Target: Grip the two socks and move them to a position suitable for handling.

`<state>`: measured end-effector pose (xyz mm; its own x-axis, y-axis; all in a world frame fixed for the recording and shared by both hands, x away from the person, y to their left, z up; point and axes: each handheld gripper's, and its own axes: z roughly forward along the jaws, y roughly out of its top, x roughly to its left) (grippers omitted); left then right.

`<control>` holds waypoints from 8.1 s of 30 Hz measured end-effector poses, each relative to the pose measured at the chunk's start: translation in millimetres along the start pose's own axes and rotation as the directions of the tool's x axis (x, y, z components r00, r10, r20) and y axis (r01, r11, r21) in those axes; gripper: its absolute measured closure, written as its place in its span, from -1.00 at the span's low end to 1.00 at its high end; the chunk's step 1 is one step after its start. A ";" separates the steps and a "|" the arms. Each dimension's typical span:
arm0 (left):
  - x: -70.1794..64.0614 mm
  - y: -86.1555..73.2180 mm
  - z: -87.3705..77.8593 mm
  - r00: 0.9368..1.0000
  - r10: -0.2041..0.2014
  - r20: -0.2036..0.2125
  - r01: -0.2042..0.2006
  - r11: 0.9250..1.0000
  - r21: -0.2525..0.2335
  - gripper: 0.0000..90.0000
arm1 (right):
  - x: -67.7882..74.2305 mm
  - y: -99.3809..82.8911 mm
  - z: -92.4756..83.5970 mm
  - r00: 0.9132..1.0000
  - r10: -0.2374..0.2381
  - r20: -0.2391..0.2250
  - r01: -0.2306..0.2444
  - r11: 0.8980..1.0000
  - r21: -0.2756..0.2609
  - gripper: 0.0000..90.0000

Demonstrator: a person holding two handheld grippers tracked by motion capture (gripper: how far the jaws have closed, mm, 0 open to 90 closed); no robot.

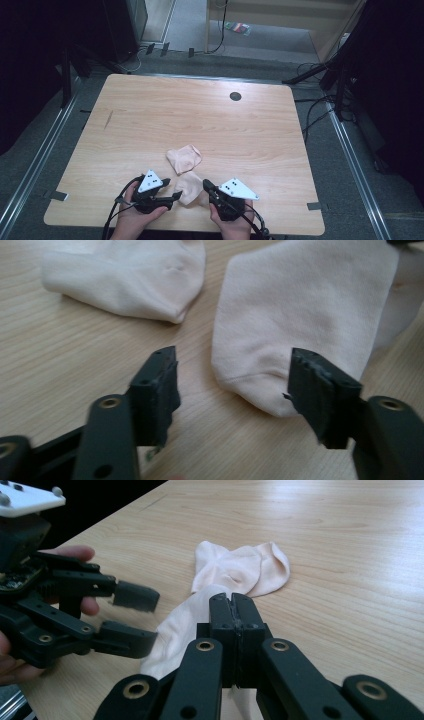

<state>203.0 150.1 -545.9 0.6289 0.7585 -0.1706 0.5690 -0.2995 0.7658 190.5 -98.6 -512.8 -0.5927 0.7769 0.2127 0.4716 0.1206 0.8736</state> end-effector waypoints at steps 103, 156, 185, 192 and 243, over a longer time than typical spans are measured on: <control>61.8 -6.3 -23.0 0.992 -0.070 -0.103 0.051 0.983 -0.176 -0.10 | -24.7 53.4 101.3 0.992 -0.128 -0.017 0.128 0.957 0.260 0.51; 60.1 39.2 3.3 0.954 -0.076 -0.290 0.045 0.993 -0.111 0.99 | 17.0 113.4 107.3 0.984 -0.165 -0.073 0.173 0.978 0.118 0.95; 58.9 36.8 26.8 0.987 0.031 -0.156 -0.028 0.999 0.019 0.83 | -35.5 71.3 109.0 0.993 -0.114 0.034 0.106 0.976 0.190 0.95; 59.5 37.0 24.9 0.991 0.011 -0.130 -0.009 1.000 0.010 0.84 | -42.5 69.0 106.3 0.991 -0.125 0.050 0.112 0.974 0.198 0.95; 89.6 46.1 25.0 0.986 -0.133 -0.101 0.125 0.989 -0.076 0.62 | -86.9 46.8 88.7 0.989 -0.105 0.103 0.078 0.968 0.237 0.86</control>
<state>298.9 189.7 -541.3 0.4912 0.8460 -0.2073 0.6012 -0.1570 0.7835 322.0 -105.7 -529.2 -0.5684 0.8195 0.0733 0.5649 0.3240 0.7589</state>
